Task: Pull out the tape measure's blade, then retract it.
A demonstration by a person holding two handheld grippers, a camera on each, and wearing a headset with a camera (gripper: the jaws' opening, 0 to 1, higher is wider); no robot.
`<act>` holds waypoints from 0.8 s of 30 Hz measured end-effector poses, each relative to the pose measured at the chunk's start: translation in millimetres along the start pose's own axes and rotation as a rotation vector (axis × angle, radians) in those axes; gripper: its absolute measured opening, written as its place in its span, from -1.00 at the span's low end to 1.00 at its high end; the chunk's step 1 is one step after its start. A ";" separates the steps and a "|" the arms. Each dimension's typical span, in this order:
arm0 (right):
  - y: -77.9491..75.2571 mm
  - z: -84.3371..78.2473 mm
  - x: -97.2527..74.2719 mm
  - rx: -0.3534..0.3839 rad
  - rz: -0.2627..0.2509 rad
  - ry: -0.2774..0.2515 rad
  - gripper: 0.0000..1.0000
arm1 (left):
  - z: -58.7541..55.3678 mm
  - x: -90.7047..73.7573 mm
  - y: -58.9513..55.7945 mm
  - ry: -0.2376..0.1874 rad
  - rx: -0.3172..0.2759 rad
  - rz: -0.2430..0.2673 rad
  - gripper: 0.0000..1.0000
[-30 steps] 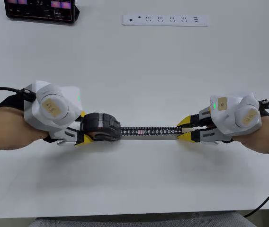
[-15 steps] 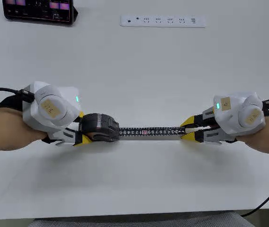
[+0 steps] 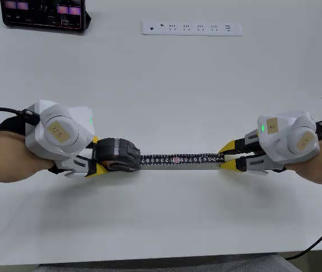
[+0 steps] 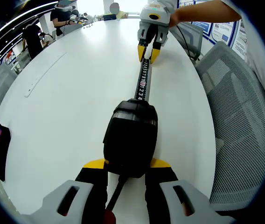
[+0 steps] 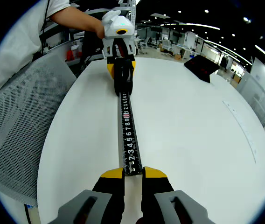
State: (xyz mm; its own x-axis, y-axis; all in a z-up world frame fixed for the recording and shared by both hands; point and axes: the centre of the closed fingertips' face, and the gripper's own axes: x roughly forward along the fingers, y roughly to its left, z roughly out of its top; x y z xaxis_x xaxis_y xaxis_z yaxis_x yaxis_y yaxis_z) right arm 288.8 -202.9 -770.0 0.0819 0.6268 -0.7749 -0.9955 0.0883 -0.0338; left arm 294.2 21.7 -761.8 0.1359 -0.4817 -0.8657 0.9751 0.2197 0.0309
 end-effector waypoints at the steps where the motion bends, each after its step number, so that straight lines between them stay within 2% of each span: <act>1: 0.2 -0.5 -0.3 0.000 0.000 0.002 -0.82 | -0.1 0.0 0.0 0.000 0.000 -0.001 -0.49; 24: -0.9 -19.9 -11.2 0.016 -0.004 0.041 -0.83 | 0.0 0.5 0.2 0.006 0.008 -0.002 -0.49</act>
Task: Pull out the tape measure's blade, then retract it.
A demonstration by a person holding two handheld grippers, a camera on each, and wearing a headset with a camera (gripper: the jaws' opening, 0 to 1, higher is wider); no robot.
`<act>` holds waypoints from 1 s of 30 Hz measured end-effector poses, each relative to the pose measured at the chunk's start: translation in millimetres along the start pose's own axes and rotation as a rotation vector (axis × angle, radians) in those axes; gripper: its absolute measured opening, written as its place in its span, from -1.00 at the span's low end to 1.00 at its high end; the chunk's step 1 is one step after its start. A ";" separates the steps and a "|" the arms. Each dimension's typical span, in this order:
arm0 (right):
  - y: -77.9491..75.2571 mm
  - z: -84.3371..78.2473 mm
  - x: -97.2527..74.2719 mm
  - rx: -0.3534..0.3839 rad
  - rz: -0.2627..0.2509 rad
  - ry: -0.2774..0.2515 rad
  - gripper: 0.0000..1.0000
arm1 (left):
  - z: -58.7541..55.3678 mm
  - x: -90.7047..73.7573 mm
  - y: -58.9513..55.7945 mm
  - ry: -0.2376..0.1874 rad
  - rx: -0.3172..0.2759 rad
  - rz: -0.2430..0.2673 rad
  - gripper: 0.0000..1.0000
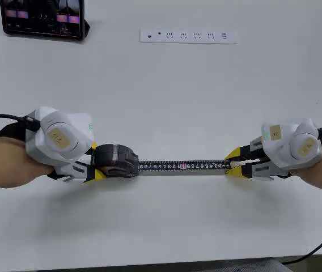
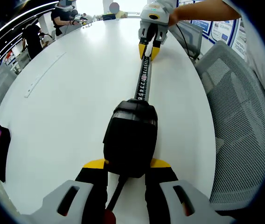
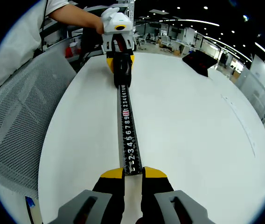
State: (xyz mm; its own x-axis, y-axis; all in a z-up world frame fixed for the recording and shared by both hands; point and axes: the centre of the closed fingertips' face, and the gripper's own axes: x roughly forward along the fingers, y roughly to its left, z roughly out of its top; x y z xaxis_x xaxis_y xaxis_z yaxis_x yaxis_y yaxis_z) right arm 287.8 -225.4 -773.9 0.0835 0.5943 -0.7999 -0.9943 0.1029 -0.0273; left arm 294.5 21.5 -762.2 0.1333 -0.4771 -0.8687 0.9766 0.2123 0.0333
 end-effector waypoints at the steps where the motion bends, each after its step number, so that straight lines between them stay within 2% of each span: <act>1: 0.3 -1.2 -0.4 0.001 0.001 0.001 -0.83 | 0.0 0.0 0.0 0.000 0.000 -0.001 -0.49; 30: -4.2 -17.2 -10.4 0.022 0.008 0.042 -0.83 | 0.5 -0.2 -0.3 0.000 -0.001 -0.004 -0.49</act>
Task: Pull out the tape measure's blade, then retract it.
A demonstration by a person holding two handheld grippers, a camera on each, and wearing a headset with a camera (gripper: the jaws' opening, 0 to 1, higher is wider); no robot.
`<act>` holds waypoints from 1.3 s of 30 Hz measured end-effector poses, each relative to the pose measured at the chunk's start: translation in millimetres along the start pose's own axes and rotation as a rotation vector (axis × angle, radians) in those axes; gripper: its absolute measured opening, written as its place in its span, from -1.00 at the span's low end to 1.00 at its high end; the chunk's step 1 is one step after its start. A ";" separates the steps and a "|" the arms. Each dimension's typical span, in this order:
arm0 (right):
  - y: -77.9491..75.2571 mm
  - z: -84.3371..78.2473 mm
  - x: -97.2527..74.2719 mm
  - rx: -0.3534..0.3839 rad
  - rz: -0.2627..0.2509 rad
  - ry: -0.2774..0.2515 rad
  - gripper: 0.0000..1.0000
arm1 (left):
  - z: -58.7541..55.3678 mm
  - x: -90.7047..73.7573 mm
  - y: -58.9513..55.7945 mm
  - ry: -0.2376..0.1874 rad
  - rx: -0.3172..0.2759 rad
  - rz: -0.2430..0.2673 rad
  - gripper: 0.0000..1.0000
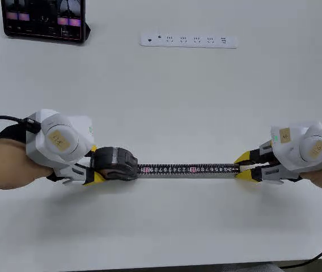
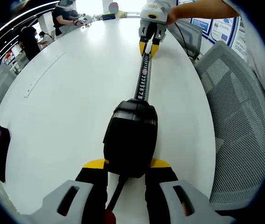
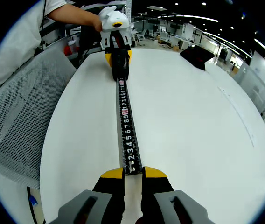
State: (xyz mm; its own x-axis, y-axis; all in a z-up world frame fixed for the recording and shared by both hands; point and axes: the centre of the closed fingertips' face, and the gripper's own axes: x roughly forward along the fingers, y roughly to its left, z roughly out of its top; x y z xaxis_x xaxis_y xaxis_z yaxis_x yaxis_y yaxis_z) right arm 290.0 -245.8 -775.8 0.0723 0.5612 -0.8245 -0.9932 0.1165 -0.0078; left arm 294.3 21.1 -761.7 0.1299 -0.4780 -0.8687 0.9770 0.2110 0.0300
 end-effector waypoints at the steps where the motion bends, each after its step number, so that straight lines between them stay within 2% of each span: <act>1: -0.2 -0.7 -0.2 0.001 0.000 0.001 -0.83 | 0.0 0.0 0.0 0.000 0.000 0.000 -0.49; 14: -2.6 -14.1 -6.8 0.008 -0.004 0.018 -0.83 | 0.4 -0.4 -0.7 0.002 0.003 -0.001 -0.49; 20: -5.1 -24.0 -14.3 0.012 -0.017 0.045 -0.83 | 0.5 0.6 0.7 0.003 0.005 0.000 -0.49; 23: -2.8 -23.6 -14.4 -0.005 -0.012 0.050 -0.82 | 1.0 1.1 1.0 0.004 0.007 0.001 -0.49; 29: -2.1 -22.7 -15.1 0.014 -0.018 0.040 -0.81 | 1.7 1.1 0.9 0.003 0.003 0.004 -0.48; 39: -1.2 -22.8 -15.7 0.017 0.010 0.047 -0.78 | 3.1 1.0 0.4 -0.001 -0.007 0.003 -0.46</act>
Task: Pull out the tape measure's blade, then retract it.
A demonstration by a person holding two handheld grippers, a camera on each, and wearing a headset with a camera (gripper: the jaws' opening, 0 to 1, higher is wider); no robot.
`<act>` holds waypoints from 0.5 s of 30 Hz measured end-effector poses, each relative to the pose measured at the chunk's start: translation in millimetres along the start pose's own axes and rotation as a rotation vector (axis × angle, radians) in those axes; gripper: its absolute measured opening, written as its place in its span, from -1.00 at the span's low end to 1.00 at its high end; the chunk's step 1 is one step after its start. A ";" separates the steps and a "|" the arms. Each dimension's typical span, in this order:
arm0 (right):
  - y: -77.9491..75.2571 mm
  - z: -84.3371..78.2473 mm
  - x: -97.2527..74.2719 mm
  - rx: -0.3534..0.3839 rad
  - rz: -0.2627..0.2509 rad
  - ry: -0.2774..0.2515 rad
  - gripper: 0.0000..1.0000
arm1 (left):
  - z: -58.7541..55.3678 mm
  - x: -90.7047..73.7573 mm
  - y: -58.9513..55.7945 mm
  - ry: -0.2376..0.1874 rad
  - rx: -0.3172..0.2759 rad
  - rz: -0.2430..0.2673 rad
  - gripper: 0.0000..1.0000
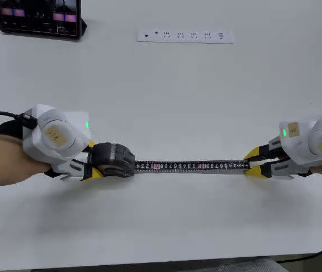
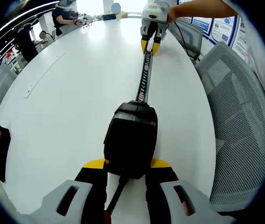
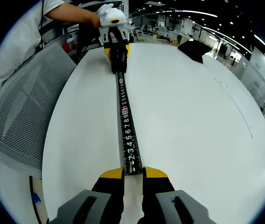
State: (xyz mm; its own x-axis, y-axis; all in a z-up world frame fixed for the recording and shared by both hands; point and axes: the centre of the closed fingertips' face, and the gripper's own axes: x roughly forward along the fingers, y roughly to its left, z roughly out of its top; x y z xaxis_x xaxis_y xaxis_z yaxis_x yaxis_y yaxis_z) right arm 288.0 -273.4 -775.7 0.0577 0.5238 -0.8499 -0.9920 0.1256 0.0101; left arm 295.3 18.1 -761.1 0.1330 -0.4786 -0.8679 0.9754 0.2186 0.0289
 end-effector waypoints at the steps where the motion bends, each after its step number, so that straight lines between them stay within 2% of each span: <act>1: 0.1 -0.2 -0.1 -0.001 0.002 0.001 -0.78 | 0.0 0.1 0.0 0.000 0.001 0.000 -0.46; 15: 1.9 0.1 -0.4 0.009 0.001 0.007 -0.75 | -0.5 -0.9 -0.8 0.004 0.004 0.003 -0.46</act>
State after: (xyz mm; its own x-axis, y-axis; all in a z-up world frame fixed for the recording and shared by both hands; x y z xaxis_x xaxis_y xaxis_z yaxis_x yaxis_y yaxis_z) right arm 286.1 -273.3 -775.4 0.0561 0.5176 -0.8538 -0.9910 0.1329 0.0155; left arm 294.3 18.8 -760.5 0.1349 -0.4750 -0.8696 0.9757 0.2167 0.0330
